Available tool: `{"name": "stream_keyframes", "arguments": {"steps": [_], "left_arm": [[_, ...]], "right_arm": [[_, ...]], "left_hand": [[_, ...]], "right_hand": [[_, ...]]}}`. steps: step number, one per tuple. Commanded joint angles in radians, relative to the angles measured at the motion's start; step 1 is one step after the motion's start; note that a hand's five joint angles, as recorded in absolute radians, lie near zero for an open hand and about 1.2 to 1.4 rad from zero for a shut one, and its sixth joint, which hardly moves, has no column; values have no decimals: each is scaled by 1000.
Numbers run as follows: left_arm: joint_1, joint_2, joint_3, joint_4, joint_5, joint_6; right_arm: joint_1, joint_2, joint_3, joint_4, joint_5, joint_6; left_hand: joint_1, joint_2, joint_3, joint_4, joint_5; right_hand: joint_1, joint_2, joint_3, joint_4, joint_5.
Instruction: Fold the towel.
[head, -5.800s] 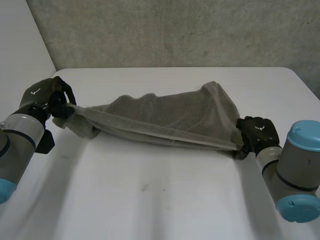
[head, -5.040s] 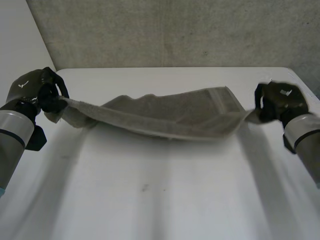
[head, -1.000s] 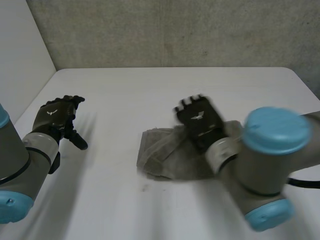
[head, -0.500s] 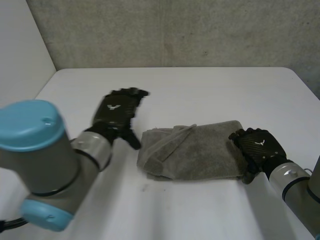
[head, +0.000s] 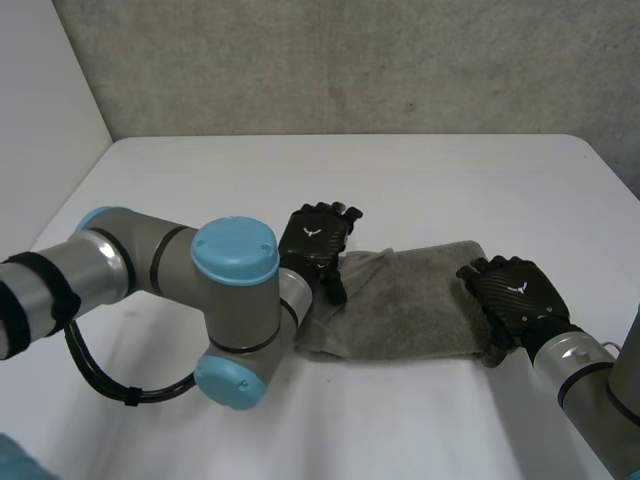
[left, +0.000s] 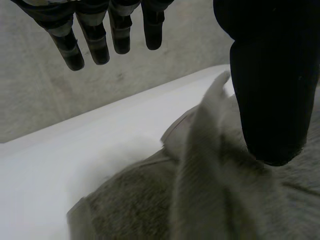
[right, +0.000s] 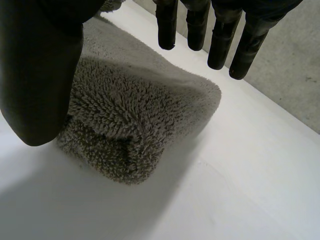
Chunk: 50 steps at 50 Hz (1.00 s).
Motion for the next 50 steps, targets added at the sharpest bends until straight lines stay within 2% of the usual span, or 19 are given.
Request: {"name": "stream_keyframes", "arguments": {"steps": [1,2,4,5,12,22,26,27,28,32,33,35,36,37,38,41,47,49,50], "left_arm": [[15,-19,18,-31,-274,5],[15,-19,18,-31,-275,5],[15,-10,2,-41,-356,5],[15,-9,2,-41,-356,5],[-10,72,-76,-66,-352,-4],[-44,165,-120,-71,-342,-8],[-40,202,-153,-71,-342,-9],[-34,220,-171,-72,-342,-9],[-31,239,-194,-71,-341,-11],[-19,280,-246,-68,-341,-11],[-5,302,-272,-63,-339,-11],[24,336,-318,-61,-323,-11],[24,336,-318,-61,-322,-11],[38,354,-338,-61,-307,-11],[38,354,-338,-61,-307,-11],[67,400,-393,-61,-266,-12],[104,454,-433,-63,-252,-12],[131,498,-452,-69,-252,-11],[131,498,-452,-69,-252,-11]], "right_arm": [[2,4,13,-54,0,-3],[2,4,13,-54,0,-3],[2,6,13,-69,2,-5],[2,6,13,-69,2,-5],[7,11,13,-83,7,-55],[8,38,10,-81,68,-175],[8,49,7,-78,77,-193],[8,53,2,-69,80,-199],[7,55,5,-66,88,-202],[-4,50,13,-66,97,-202],[-6,47,15,-66,97,-201],[-6,46,18,-69,89,-202],[-6,46,18,-69,89,-202],[-6,44,21,-78,88,-206],[-6,43,16,-84,86,-209],[8,34,-8,-94,80,-215],[44,3,-96,-95,76,-278],[162,-3,-177,-92,68,-337],[163,-3,-177,-92,68,-337]], "left_hand": [[43,43,44,45,42],[43,43,44,45,42],[35,34,35,36,33],[35,34,35,36,33],[26,25,26,27,24],[2,2,3,4,1],[-1,-1,0,0,-2],[-7,-7,-6,-5,-8],[-9,-10,-9,-8,-11],[-12,-13,-12,-11,-14],[-18,-19,-18,-17,-20],[-21,-22,-21,-20,-23],[-21,-22,-21,-20,-23],[-21,-22,-21,-20,-23],[-21,-22,-21,-20,-23],[-18,-19,-18,-17,-20],[-10,-10,-9,-8,-11],[-10,-10,-9,-8,-11],[-10,-10,-9,-8,-11]], "right_hand": [[95,80,88,69,96],[96,80,89,70,97],[333,317,325,306,334],[334,318,326,307,335],[756,740,749,730,757],[845,829,837,818,846],[668,653,661,642,669],[471,455,463,445,472],[405,389,397,379,406],[416,400,409,390,417],[445,430,438,419,446],[772,757,765,746,773],[774,759,767,748,775],[1041,1026,1034,1015,1043],[1159,1144,1152,1133,1160],[1161,1145,1153,1134,1162],[1161,1145,1153,1134,1162],[1161,1145,1153,1134,1162],[1161,1145,1153,1134,1162]]}}
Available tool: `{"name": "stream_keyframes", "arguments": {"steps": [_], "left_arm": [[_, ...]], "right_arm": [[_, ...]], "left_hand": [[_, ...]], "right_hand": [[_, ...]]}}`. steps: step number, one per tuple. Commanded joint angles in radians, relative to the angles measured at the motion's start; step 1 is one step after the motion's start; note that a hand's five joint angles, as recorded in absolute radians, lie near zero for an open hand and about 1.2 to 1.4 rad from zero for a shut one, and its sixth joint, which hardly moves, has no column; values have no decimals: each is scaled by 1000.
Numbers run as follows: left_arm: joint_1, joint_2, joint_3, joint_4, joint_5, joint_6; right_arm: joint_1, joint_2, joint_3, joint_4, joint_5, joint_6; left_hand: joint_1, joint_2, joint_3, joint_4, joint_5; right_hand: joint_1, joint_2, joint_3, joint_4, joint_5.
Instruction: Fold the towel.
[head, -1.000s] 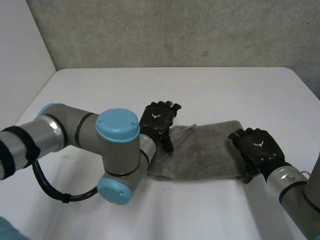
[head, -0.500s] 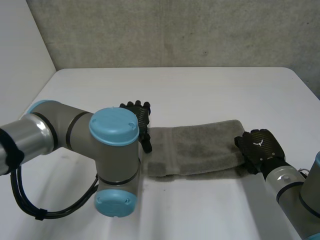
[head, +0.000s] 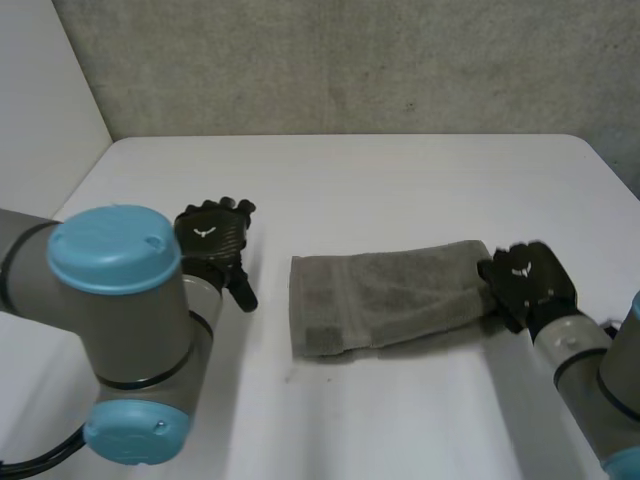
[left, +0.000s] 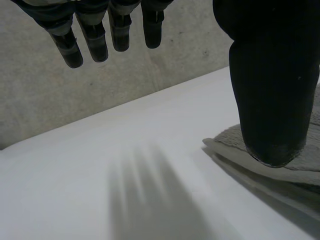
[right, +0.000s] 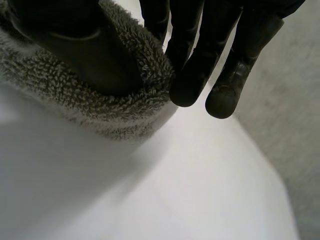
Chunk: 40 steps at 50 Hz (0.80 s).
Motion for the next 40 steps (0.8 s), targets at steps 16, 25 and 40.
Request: {"name": "stream_keyframes", "arguments": {"steps": [16,25,40], "left_arm": [[131,196,-140,-6,69,0],[126,181,-89,2,76,0],[-12,5,149,-8,71,-49]], "right_arm": [[545,336,-452,200,-223,-390],[518,208,-475,228,-117,-107],[231,-3,-414,384,-28,658]], "left_hand": [[7,12,11,13,-14],[15,21,20,22,-6],[39,44,44,46,18]], "right_hand": [[104,83,62,54,62],[-1117,-1138,-1160,-1168,-1160],[-1117,-1138,-1160,-1168,-1160]]}}
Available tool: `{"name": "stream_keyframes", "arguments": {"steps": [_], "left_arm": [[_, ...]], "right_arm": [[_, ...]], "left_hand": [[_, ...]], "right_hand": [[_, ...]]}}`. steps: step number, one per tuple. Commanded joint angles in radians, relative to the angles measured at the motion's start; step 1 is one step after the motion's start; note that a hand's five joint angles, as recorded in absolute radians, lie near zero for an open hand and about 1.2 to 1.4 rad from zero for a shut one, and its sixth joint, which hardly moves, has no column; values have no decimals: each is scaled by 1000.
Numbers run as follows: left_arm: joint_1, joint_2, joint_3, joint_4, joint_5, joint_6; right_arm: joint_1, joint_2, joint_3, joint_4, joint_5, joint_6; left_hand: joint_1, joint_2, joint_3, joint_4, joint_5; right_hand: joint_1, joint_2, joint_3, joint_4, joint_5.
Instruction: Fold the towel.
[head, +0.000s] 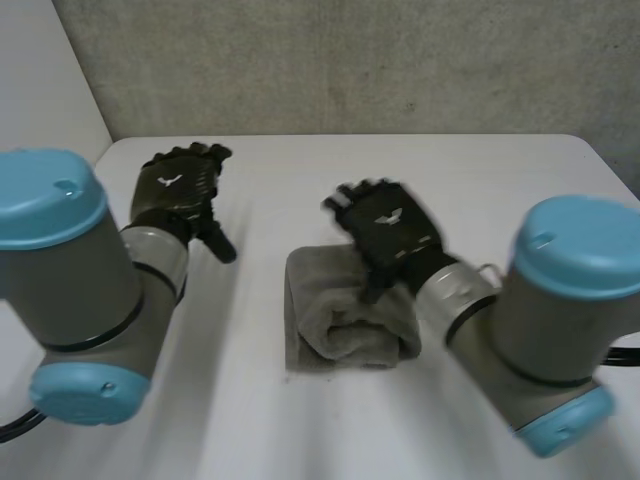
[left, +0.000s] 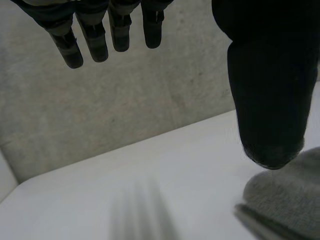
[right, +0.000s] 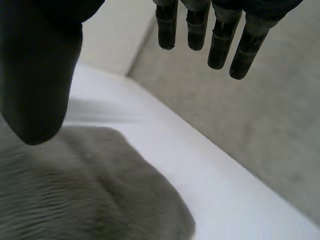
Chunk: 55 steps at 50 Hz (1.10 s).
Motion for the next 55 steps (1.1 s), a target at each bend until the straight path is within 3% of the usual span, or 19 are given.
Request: {"name": "stream_keyframes", "arguments": {"steps": [1,10,19,26,32,38,46,48,50,55], "left_arm": [[-98,-109,116,-8,-1,-57],[-198,-293,193,-39,17,-99],[-193,-364,168,-91,10,-96],[-161,-367,119,-91,10,-87],[-159,-373,114,-91,11,-84],[-158,-326,136,-119,14,-85],[-116,-85,193,-168,16,-84],[-83,-30,199,-192,19,-84],[-9,65,206,-250,24,-84],[80,137,205,-318,40,-84]], "right_arm": [[-155,-37,-5,161,-30,267],[-212,101,-69,258,-112,307],[-195,220,-102,255,-125,267],[-145,335,-157,253,-108,120],[-132,359,-183,253,-100,102],[-134,283,-209,265,-93,120],[-188,-3,-226,278,-70,223],[-215,-55,-232,287,-47,226],[-258,-145,-240,319,33,223],[-275,-211,-232,359,162,191]], "left_hand": [[35,37,37,37,18],[38,40,40,40,21],[29,31,31,31,12],[26,28,28,28,9],[26,28,28,28,9],[24,25,25,26,6],[35,37,37,37,18],[41,42,43,43,24],[50,51,52,52,33],[50,51,52,52,33]], "right_hand": [[-61,-75,-66,-86,-60],[-61,-75,-66,-86,-60],[-61,-75,-66,-86,-60],[-61,-75,-66,-86,-60],[-61,-75,-66,-86,-60],[-61,-75,-66,-86,-60],[-61,-75,-66,-86,-60],[-61,-75,-66,-86,-60],[-61,-75,-66,-86,-60],[-61,-75,-66,-86,-60]]}}
